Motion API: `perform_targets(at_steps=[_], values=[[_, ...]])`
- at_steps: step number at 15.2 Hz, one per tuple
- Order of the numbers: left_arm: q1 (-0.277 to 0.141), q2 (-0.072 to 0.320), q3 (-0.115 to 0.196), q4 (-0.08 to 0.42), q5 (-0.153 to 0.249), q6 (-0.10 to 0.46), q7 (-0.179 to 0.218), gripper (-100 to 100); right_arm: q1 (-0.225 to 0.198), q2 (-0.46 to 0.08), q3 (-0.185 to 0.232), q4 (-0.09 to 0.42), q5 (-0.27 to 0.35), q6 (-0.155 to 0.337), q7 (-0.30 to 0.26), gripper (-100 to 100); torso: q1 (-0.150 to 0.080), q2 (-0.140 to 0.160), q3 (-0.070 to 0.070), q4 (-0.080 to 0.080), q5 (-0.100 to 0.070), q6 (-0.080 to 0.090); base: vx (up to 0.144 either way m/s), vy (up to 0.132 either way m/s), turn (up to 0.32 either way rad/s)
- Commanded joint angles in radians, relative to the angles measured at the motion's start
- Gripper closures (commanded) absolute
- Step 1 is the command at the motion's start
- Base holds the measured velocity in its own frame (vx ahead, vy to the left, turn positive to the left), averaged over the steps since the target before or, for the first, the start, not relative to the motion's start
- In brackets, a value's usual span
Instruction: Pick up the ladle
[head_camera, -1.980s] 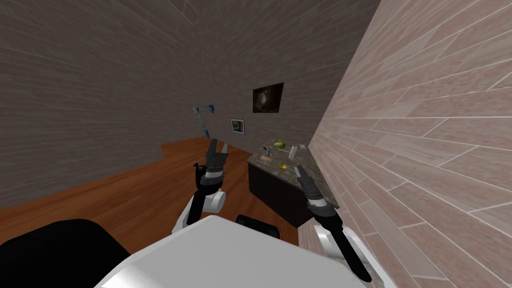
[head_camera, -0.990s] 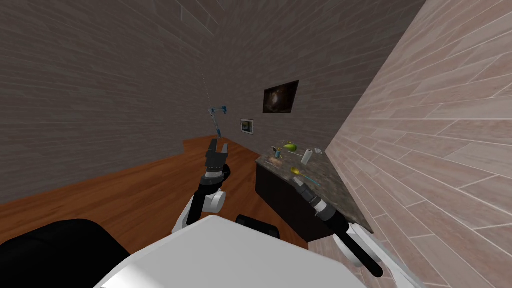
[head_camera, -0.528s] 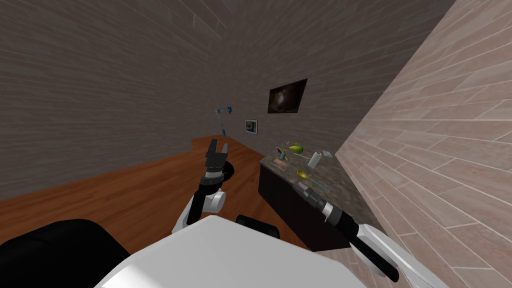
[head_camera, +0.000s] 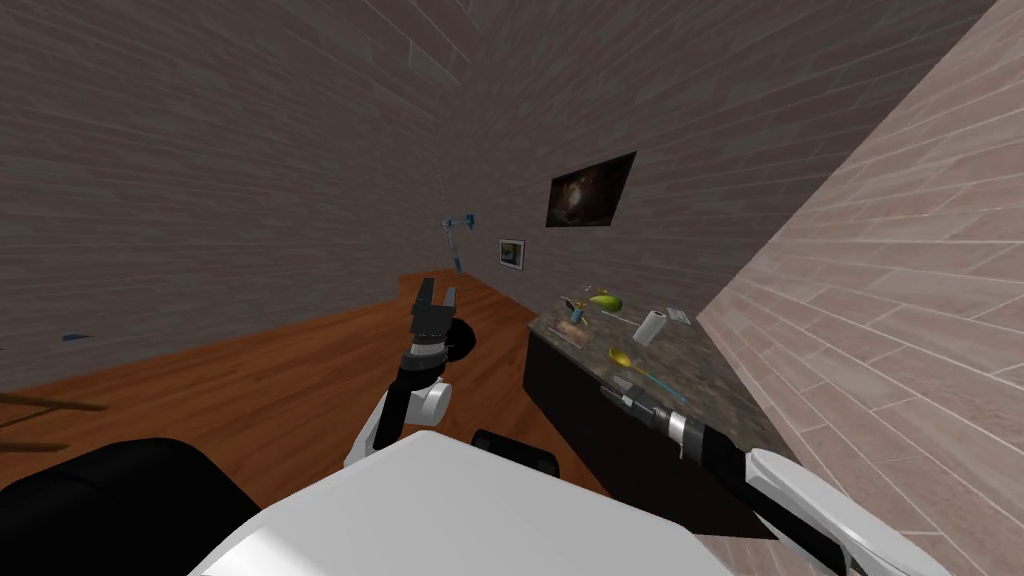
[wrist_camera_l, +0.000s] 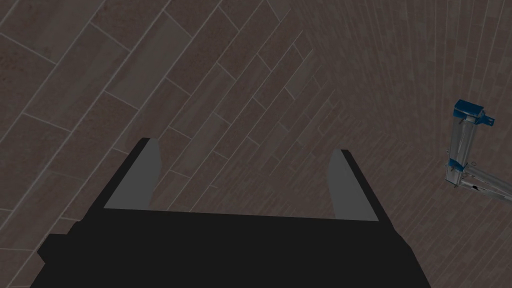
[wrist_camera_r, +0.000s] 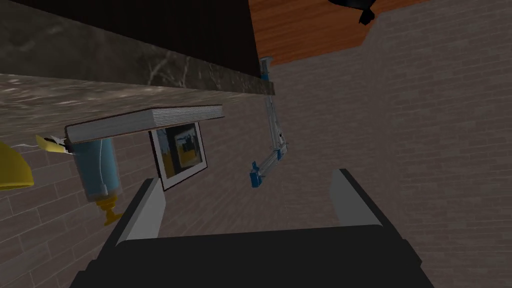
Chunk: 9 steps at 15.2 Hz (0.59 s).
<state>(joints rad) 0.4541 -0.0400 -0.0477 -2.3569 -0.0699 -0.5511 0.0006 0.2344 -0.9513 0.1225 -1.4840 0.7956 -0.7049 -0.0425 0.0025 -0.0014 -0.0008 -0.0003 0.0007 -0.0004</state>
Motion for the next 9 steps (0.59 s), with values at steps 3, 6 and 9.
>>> perform_targets(at_steps=[3,6,9], values=[[0.0,0.0,0.0,0.0,0.0,0.0,0.0,0,-0.02,-0.088,0.009,0.098,0.092,-0.014,0.004,-100,0.0,0.0,0.0,0.0,0.0,0.0,0.024,0.034,0.162],[0.0,0.0,0.0,0.0,0.0,0.0,0.0,0,-0.028,-0.137,0.013,0.137,0.137,-0.02,0.004,-100,0.0,0.0,0.0,0.0,0.0,0.0,0.024,0.028,0.14],[0.0,0.0,0.0,0.0,0.0,0.0,0.0,0,-0.042,-0.207,0.02,0.198,0.206,-0.03,0.003,-100,0.0,0.0,0.0,0.0,0.0,0.0,0.025,0.027,0.15]])
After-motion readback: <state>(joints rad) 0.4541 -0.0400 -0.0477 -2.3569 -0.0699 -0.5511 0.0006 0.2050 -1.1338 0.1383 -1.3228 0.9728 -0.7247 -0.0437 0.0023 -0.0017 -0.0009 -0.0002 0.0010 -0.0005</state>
